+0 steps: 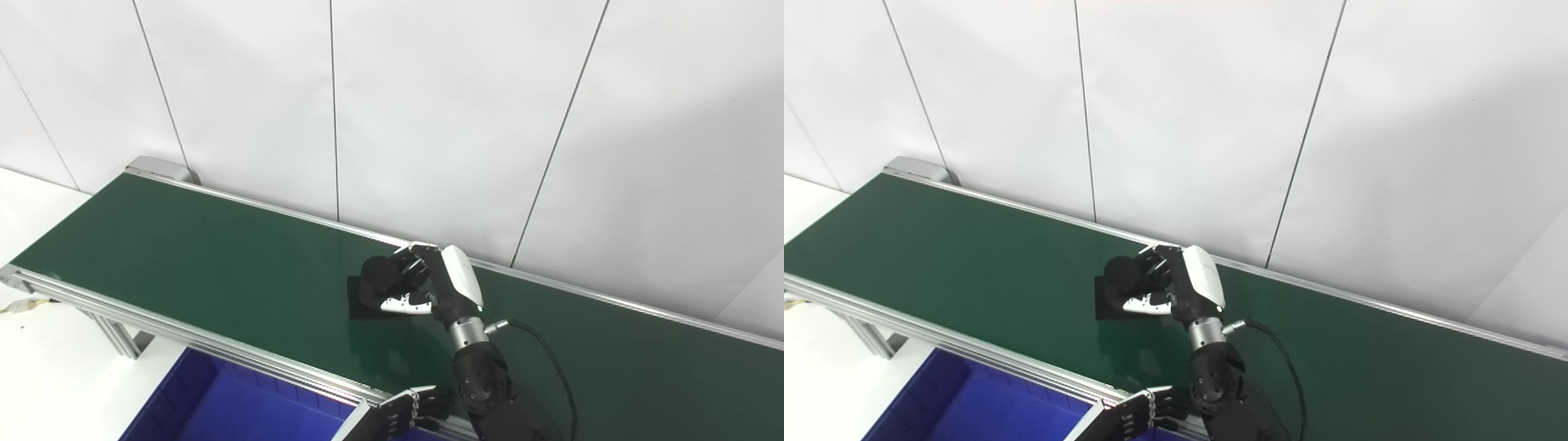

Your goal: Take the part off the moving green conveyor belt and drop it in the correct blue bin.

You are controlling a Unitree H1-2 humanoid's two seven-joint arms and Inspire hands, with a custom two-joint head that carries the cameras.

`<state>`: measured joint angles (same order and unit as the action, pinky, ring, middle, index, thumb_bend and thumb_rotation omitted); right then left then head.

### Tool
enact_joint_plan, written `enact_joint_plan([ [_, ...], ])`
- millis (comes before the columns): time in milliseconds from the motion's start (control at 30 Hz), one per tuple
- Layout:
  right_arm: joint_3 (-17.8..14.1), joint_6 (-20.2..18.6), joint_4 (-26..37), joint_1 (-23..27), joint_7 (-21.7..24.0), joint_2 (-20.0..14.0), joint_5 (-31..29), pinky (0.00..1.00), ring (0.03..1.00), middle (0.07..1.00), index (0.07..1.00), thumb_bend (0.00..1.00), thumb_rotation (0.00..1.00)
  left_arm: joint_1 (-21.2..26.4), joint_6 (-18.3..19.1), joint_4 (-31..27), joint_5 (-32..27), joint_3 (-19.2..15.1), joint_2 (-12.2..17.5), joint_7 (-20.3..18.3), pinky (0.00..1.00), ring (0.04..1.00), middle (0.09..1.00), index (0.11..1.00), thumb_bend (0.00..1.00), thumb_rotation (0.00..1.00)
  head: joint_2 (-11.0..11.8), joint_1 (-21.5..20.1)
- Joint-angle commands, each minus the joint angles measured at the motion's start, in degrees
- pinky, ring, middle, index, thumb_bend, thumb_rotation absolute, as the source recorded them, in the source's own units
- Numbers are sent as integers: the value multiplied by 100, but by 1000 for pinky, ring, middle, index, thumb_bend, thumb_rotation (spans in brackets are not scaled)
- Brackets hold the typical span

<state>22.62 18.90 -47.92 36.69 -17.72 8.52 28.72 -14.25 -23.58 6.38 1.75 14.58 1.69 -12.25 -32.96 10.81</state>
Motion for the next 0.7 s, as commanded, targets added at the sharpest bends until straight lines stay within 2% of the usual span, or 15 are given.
enact_joint_plan([
  [0,-88,69,456,91,-9,17,-54,357,437,526,497,499,0,55,-162,-150,-17,3,-9,16,740,789,813,824,858,422,-6,-20],
  [233,-384,-342,1995,-439,319,-199,-131,362,445,525,490,500,0,105,-217,-60,-103,-34,10,-19,737,784,808,822,862,417,7,-126],
  [367,-565,-352,2476,-597,424,-274,-238,322,435,541,501,495,0,130,-242,-22,-117,-45,36,-34,737,786,808,823,864,424,8,-174],
  [467,-670,-397,2819,-710,526,-340,-316,327,437,544,502,495,0,140,-247,-9,-123,-52,55,-37,739,787,808,822,863,425,3,-206],
  [667,-879,-802,3770,-1068,799,-438,-407,357,455,526,482,500,0,130,-255,-26,-227,-71,119,-75,745,793,809,822,857,411,-32,-366],
])
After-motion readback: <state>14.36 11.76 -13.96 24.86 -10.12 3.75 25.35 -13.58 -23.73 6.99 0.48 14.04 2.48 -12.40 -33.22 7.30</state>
